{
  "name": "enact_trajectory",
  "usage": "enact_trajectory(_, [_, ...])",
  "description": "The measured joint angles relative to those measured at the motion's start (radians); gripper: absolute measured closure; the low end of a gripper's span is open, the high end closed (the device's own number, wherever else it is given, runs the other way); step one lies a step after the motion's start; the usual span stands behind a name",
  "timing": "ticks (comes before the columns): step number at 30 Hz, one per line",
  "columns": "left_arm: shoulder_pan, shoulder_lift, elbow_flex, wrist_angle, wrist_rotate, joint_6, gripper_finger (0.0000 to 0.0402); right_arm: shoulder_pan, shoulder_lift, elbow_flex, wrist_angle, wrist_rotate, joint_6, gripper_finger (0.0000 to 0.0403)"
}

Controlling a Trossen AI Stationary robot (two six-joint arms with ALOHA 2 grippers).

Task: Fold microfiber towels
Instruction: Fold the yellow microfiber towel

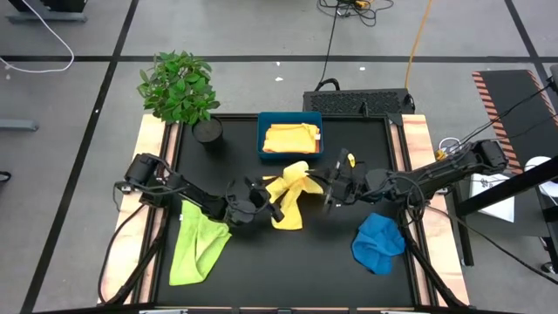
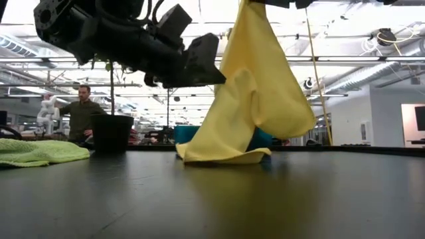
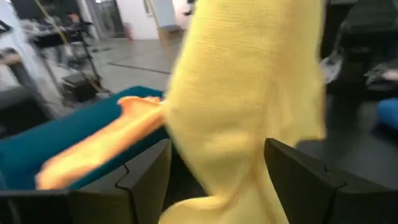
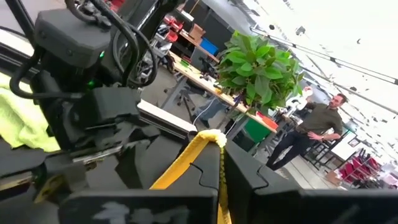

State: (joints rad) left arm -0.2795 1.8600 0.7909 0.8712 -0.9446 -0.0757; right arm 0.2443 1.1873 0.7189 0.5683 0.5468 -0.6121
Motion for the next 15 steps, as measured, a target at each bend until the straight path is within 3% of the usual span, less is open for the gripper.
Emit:
enact_trajectory(9, [0.001, -0.069, 0.000, -0.041, -0.040, 0.056, 0.0144, 0.000, -0.013, 0.000, 0.049, -0.001, -0.018, 0.0403])
enact_trajectory(15, [-0.017, -0.090, -0.001, -0.343, -0.035, 0.060, 0.0144, 0.001, -0.024, 0.000, 0.051, 0.000, -0.013, 0.0403])
